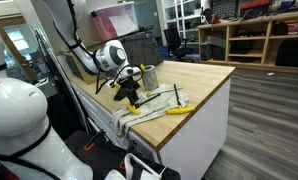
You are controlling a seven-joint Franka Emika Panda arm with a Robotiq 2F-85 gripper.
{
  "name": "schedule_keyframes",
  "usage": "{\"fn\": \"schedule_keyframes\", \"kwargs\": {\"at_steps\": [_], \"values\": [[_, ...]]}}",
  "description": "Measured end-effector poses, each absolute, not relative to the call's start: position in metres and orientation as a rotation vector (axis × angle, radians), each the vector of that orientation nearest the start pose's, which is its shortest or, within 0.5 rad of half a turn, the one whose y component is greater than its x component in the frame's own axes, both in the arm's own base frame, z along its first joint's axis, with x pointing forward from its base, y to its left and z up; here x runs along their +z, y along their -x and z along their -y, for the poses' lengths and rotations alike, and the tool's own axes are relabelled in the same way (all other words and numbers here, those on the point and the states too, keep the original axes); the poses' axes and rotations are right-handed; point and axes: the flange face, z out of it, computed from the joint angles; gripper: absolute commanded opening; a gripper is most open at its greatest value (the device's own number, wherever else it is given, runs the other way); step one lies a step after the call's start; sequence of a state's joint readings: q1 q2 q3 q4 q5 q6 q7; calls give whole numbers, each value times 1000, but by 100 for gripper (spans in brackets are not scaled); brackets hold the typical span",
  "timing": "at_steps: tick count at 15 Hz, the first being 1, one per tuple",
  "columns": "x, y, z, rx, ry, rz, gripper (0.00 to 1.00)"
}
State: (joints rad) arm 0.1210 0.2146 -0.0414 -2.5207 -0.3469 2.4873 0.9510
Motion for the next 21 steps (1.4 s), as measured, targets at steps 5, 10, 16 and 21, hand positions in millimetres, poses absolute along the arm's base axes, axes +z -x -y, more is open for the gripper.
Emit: {"fn": "schedule_keyframes", "kwargs": {"at_steps": [5,10,16,21], "values": [[180,-435,-33,192,3269,-967,100],[177,-433,-32,210,3274,-967,100],[175,-432,-29,268,3330,-939,100],[170,-435,-32,276,3398,-856,100]]}}
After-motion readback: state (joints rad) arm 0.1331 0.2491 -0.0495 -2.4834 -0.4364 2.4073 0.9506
